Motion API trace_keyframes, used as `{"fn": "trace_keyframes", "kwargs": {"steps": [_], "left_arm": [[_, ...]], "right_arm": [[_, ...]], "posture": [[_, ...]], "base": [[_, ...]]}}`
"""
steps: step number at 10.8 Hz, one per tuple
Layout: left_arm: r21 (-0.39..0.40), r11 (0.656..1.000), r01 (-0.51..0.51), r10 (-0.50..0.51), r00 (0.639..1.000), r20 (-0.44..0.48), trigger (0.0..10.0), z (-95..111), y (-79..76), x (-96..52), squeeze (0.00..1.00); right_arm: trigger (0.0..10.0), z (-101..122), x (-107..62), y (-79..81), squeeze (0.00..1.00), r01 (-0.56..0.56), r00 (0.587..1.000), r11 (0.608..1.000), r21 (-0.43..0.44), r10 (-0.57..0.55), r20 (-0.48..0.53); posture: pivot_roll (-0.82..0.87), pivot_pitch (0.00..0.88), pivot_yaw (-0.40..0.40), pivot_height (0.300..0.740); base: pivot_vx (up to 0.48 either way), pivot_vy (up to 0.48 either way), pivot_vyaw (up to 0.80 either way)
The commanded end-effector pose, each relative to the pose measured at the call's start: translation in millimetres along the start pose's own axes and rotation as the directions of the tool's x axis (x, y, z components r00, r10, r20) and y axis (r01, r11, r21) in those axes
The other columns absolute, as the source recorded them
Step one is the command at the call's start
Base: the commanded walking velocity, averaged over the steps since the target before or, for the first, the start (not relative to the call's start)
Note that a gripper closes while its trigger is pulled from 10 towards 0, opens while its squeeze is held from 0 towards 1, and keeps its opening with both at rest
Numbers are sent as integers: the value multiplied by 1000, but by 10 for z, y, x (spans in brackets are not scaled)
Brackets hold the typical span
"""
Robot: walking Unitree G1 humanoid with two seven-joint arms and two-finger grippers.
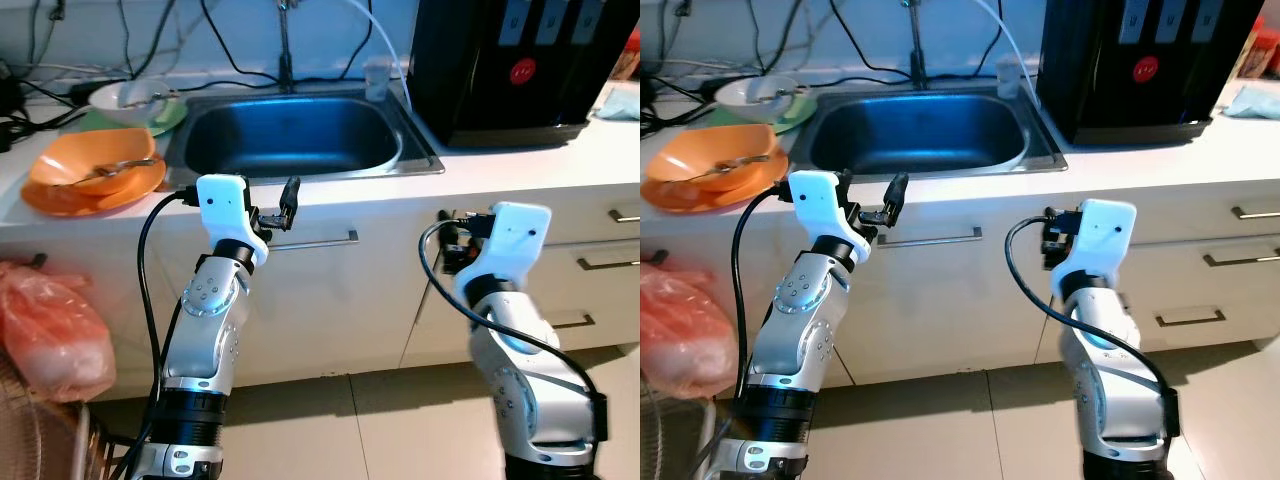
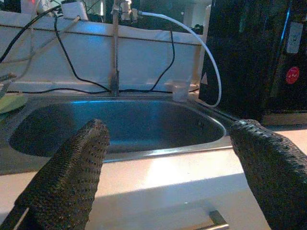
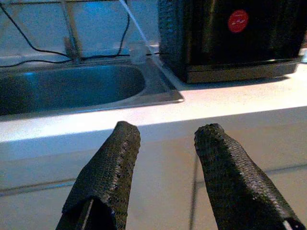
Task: Kitchen organization
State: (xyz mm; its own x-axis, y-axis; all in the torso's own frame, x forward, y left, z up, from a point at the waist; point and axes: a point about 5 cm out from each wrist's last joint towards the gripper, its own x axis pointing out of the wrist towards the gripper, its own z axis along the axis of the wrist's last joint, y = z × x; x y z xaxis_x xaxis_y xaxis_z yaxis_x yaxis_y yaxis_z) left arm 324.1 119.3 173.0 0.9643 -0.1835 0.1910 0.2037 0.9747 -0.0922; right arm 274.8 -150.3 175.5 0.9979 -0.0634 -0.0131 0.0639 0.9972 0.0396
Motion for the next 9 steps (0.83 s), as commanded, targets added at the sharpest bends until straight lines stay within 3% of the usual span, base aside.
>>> {"fn": "trace_keyframes", "kwargs": {"steps": [1,2,4,6,9], "left_arm": [[9,1000,-8,8,1000,1,10000,14,11,6,0],[10,1000,-9,9,1000,2,10000,13,5,6,0],[9,1000,-11,11,1000,1,10000,14,10,10,0],[12,1000,-10,10,1000,1,10000,15,10,11,0],[12,1000,-8,8,1000,7,10000,27,1,15,0]], "right_arm": [[10000,34,-7,1,0,2,1000,1000,-13,-2,5],[10000,43,-15,17,0,-47,999,997,53,46,18],[10000,78,74,24,0,-46,998,997,69,44,36],[10000,123,110,13,0,-44,997,999,25,42,58],[10000,103,101,-14,0,-50,998,995,84,46,43]], "posture": [[-61,0,35,740],[-58,0,33,740],[-54,0,35,740],[-55,0,37,740],[-57,0,41,740]], "base": [[292,0,0],[360,0,0],[377,0,0],[394,0,0],[404,0,0]]}}
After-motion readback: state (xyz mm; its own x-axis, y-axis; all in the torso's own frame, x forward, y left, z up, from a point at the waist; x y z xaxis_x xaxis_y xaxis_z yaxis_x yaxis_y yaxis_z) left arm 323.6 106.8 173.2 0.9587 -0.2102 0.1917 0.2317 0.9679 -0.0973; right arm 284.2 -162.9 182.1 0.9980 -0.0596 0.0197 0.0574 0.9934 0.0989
